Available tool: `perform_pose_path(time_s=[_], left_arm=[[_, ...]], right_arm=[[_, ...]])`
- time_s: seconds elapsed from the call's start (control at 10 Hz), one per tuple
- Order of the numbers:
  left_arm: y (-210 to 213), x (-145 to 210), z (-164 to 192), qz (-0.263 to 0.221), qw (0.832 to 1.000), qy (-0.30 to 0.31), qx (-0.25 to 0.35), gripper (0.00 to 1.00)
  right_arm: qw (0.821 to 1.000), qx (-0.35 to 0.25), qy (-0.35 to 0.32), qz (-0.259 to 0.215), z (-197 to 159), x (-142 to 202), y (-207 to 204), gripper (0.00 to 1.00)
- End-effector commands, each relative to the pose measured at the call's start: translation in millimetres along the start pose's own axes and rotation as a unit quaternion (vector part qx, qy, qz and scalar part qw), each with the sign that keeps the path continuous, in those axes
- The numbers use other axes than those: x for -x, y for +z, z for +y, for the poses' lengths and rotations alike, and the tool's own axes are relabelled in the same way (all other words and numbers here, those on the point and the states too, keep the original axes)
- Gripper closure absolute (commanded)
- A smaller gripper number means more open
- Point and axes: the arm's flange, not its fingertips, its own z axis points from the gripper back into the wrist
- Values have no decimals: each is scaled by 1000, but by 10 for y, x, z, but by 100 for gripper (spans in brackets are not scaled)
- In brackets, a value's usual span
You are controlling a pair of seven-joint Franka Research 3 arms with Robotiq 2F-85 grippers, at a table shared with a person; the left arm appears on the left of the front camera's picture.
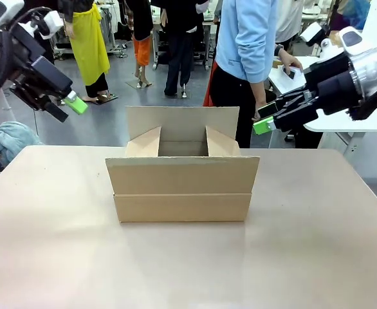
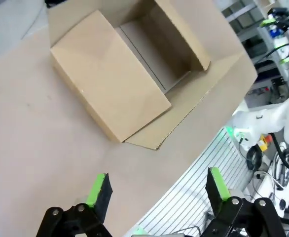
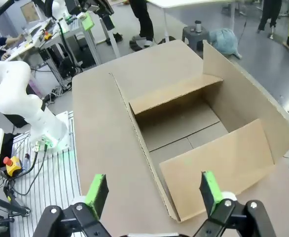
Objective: Pack the gift set into the box.
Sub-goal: Place both hands on the side flaps of the Package Box and spread them outward.
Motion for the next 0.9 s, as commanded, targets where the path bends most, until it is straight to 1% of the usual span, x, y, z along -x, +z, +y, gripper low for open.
perform_pose_path(time_s=[0.0,0.1,0.2,0.3,0.4,0.5,0.6,0.7,0.8], left_arm=[[-363,-257,-181,16,998,28,-59,0],[-594,-459,-285,42,995,41,-81,0],[-764,-563,-379,53,991,53,-107,0],[-960,-672,-466,72,988,67,-119,0],[-1181,-771,-549,81,982,90,-144,0],[-1363,-831,-681,98,978,89,-160,0],[-1432,-850,-768,104,978,80,-164,0],[-1455,-844,-821,99,978,90,-162,0],[-1499,-752,-688,90,981,80,-153,0]], right_arm=[[996,-13,78,-29,-252,-102,-194,0],[989,-49,133,-39,-457,-144,-347,0],[984,-43,167,-41,-600,-135,-419,0],[975,-62,205,-53,-759,-107,-505,0],[970,-65,230,-47,-887,-61,-586,0],[967,-62,243,-47,-976,-24,-642,0],[967,-55,243,-54,-1001,-22,-668,0],[971,-38,228,-62,-1025,-21,-679,0],[970,-57,236,-27,-961,5,-679,0]])
